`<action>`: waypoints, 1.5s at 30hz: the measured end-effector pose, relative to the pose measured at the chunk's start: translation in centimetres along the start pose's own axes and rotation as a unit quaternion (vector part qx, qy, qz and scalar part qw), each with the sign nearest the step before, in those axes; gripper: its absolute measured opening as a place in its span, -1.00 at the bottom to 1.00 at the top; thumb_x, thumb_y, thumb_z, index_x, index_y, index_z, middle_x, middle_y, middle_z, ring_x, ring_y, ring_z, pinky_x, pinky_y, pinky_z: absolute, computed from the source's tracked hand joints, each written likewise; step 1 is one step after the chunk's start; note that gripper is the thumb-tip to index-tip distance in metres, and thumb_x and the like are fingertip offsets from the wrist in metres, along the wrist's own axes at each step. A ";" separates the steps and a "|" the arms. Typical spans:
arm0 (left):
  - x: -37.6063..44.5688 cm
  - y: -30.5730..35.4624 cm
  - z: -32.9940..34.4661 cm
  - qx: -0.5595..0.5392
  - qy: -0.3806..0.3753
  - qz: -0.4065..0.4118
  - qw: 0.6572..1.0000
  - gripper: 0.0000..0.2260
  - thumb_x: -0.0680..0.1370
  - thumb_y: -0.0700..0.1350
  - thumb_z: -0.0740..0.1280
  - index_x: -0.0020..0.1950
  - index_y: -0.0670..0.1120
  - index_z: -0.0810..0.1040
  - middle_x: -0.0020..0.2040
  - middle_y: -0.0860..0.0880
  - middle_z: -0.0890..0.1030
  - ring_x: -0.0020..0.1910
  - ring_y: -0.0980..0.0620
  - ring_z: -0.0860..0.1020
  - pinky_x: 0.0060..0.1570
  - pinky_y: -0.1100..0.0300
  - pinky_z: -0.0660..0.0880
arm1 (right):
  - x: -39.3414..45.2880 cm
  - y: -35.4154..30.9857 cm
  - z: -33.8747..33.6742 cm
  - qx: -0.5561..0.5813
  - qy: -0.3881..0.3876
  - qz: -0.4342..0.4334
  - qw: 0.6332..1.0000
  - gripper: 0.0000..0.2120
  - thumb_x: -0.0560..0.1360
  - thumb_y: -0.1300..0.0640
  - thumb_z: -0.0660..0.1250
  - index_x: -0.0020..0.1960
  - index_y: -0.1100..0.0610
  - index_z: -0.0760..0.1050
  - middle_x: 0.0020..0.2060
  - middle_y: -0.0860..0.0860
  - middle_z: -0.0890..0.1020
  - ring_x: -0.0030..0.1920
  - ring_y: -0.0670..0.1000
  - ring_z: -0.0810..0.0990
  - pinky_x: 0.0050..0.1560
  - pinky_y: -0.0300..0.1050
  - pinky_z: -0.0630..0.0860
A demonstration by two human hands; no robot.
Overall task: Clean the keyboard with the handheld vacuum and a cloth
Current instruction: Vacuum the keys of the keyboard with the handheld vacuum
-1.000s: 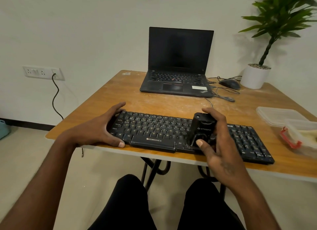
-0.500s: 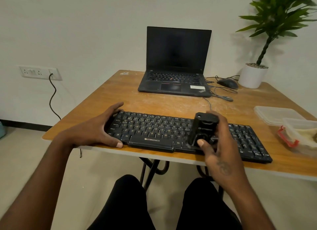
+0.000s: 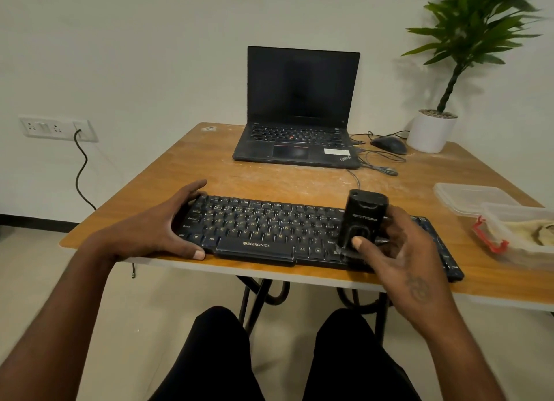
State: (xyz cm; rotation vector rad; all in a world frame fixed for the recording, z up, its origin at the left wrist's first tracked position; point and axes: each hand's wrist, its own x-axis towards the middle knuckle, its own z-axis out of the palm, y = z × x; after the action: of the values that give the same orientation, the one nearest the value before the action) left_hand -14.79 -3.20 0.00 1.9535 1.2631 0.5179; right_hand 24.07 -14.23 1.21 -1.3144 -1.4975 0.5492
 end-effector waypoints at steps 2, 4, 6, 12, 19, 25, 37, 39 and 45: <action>0.0 0.0 0.0 0.001 0.000 -0.002 1.000 0.18 0.16 0.24 0.69 0.55 0.55 -0.02 0.44 0.45 0.25 0.36 0.46 0.35 0.14 0.45 0.41 | 0.1 0.3 -0.5 -0.007 0.030 0.017 0.999 -0.54 0.51 0.27 0.46 0.33 -0.04 0.46 0.21 -0.12 0.62 0.31 -0.10 0.55 0.25 -0.08 0.55; 0.0 0.1 0.0 0.001 0.000 0.001 1.000 0.18 0.16 0.24 0.69 0.55 0.55 -0.02 0.43 0.48 0.25 0.34 0.53 0.34 0.13 0.49 0.41 | 0.1 0.0 0.3 -0.009 0.039 0.021 0.999 -0.56 0.52 0.29 0.44 0.29 -0.05 0.44 0.14 -0.21 0.59 0.24 -0.29 0.53 0.23 -0.14 0.54; -0.1 0.2 0.0 -0.003 -0.001 -0.002 1.000 0.19 0.14 0.26 0.69 0.56 0.55 -0.01 0.43 0.48 0.26 0.34 0.52 0.35 0.13 0.49 0.41 | 0.1 -0.8 2.2 -0.010 0.023 0.012 1.000 -0.57 0.52 0.32 0.43 0.29 -0.01 0.42 0.07 -0.28 0.56 0.06 -0.49 0.51 0.00 -0.45 0.53; -0.1 0.0 0.1 -0.009 0.001 -0.002 1.000 0.17 0.16 0.21 0.70 0.54 0.57 0.01 0.43 0.49 0.25 0.37 0.46 0.35 0.15 0.44 0.40 | -0.3 -1.6 5.3 -0.014 -0.030 0.003 0.999 -0.57 0.54 0.33 0.41 0.32 0.02 0.42 0.05 -0.26 0.62 0.07 -0.40 0.56 -0.06 -0.55 0.44; -0.1 0.0 0.1 -0.013 -0.001 -0.008 1.000 0.18 0.19 0.16 0.72 0.57 0.53 0.00 0.40 0.51 0.25 0.29 0.58 0.35 0.09 0.53 0.42 | -0.8 -0.4 1.2 -0.052 0.020 0.018 0.998 -0.56 0.53 0.33 0.40 0.33 0.05 0.39 0.03 -0.32 0.53 0.00 -0.57 0.46 -0.07 -0.60 0.42; -0.2 0.2 0.0 -0.007 -0.001 -0.006 1.000 0.18 0.16 0.21 0.69 0.57 0.53 0.00 0.40 0.49 0.25 0.28 0.56 0.36 0.06 0.54 0.44 | -0.9 -1.6 6.1 -0.060 0.000 -0.011 0.998 -0.56 0.57 0.33 0.37 0.36 0.03 0.37 0.02 -0.20 0.61 0.02 -0.36 0.56 -0.10 -0.54 0.46; 0.0 0.0 -0.1 -0.005 -0.006 -0.003 1.000 0.18 0.14 0.25 0.70 0.55 0.56 0.00 0.43 0.47 0.26 0.34 0.50 0.36 0.13 0.47 0.42 | -0.6 -1.8 5.5 -0.097 -0.010 -0.027 0.995 -0.52 0.56 0.33 0.38 0.35 -0.04 0.34 0.02 -0.16 0.60 0.02 -0.26 0.58 -0.11 -0.54 0.45; 0.0 0.0 -0.1 0.001 -0.007 -0.004 1.000 0.18 0.14 0.26 0.69 0.54 0.57 0.00 0.47 0.41 0.27 0.37 0.42 0.37 0.16 0.43 0.41 | -0.7 -2.0 7.0 -0.099 -0.028 -0.037 0.994 -0.48 0.57 0.32 0.36 0.36 -0.11 0.28 0.04 -0.11 0.59 0.04 -0.21 0.58 -0.10 -0.51 0.47; 0.0 -0.3 0.0 -0.002 0.000 -0.002 1.000 0.16 0.20 0.19 0.71 0.55 0.55 0.00 0.56 0.25 0.27 0.39 0.32 0.39 0.14 0.43 0.44 | -0.6 -1.7 5.5 -0.113 -0.058 -0.038 0.991 -0.44 0.56 0.34 0.37 0.43 -0.05 0.30 0.07 -0.11 0.61 0.07 -0.19 0.59 -0.06 -0.46 0.50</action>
State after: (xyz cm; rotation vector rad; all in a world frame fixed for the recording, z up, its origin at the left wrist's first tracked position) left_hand -14.95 -3.12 -0.19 1.9478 1.2640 0.5179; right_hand 18.33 -13.80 0.35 -1.4112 -1.7382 0.4226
